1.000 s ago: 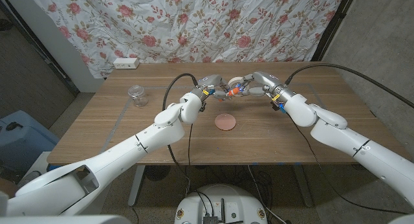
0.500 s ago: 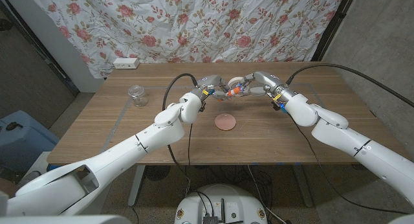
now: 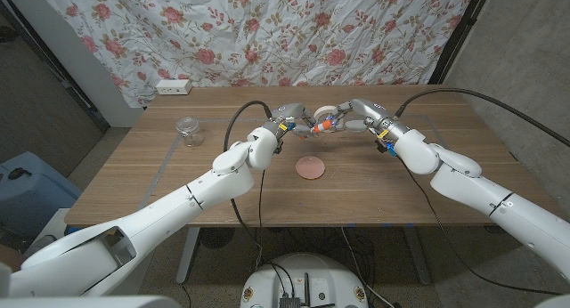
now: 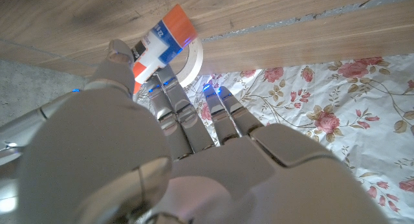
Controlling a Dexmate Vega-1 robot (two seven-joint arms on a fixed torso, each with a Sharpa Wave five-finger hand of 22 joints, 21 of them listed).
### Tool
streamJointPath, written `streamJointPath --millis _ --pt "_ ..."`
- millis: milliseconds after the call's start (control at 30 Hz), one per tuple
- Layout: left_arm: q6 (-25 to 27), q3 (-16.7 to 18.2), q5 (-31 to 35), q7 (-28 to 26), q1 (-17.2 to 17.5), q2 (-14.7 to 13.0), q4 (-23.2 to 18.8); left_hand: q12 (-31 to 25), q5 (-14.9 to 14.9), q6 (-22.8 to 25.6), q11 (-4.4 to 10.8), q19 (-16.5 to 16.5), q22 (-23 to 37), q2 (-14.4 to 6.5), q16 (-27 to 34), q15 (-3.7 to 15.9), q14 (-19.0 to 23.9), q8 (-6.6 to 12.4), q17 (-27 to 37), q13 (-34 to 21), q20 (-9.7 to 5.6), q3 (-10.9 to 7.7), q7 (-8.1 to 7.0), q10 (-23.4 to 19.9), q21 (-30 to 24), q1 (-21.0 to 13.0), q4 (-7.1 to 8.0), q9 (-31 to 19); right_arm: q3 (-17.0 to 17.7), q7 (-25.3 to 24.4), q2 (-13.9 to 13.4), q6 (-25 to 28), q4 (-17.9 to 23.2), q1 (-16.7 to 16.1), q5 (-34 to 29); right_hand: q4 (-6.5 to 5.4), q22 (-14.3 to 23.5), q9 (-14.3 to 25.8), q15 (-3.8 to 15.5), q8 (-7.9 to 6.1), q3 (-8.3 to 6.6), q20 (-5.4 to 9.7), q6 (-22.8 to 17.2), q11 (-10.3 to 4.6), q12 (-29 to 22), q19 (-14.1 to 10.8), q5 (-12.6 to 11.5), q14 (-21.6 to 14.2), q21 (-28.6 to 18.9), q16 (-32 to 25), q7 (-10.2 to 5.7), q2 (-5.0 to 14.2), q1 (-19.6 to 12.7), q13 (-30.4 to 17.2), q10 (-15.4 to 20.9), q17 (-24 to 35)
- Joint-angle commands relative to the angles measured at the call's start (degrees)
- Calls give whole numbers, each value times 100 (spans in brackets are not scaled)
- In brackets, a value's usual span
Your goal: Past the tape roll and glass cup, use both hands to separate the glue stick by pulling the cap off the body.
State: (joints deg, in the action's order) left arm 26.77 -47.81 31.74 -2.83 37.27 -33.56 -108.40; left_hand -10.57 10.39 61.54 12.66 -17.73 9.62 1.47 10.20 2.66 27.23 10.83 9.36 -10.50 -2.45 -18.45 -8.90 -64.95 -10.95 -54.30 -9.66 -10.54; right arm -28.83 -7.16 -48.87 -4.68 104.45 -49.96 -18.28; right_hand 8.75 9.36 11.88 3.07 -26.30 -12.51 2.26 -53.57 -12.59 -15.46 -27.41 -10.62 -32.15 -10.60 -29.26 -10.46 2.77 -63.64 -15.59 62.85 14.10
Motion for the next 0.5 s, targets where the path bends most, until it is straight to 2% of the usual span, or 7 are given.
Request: streamJointPath --millis 33,500 --pt "25 -7 15 14 10 -7 -15 -26 37 74 15 8 5 -144 -9 784 -9 35 -2 -19 -351 -9 -12 -26 17 -90 32 -24 53 57 -24 -14 0 -5 122 -10 0 8 892 -57 22 1 -325 6 11 -59 1 -67 -16 -4 -188 48 -14 -24 38 1" --pt "55 -39 88 23 8 -21 -11 -24 38 58 16 7 5 -147 -10 786 -9 30 -2 -19 -352 -5 -12 -17 17 -93 30 -24 124 84 -54 -54 -6 -9 268 -10 0 -5 891 -34 42 -22 -284 8 23 -67 7 -63 -9 1 -191 50 -13 -37 32 -6"
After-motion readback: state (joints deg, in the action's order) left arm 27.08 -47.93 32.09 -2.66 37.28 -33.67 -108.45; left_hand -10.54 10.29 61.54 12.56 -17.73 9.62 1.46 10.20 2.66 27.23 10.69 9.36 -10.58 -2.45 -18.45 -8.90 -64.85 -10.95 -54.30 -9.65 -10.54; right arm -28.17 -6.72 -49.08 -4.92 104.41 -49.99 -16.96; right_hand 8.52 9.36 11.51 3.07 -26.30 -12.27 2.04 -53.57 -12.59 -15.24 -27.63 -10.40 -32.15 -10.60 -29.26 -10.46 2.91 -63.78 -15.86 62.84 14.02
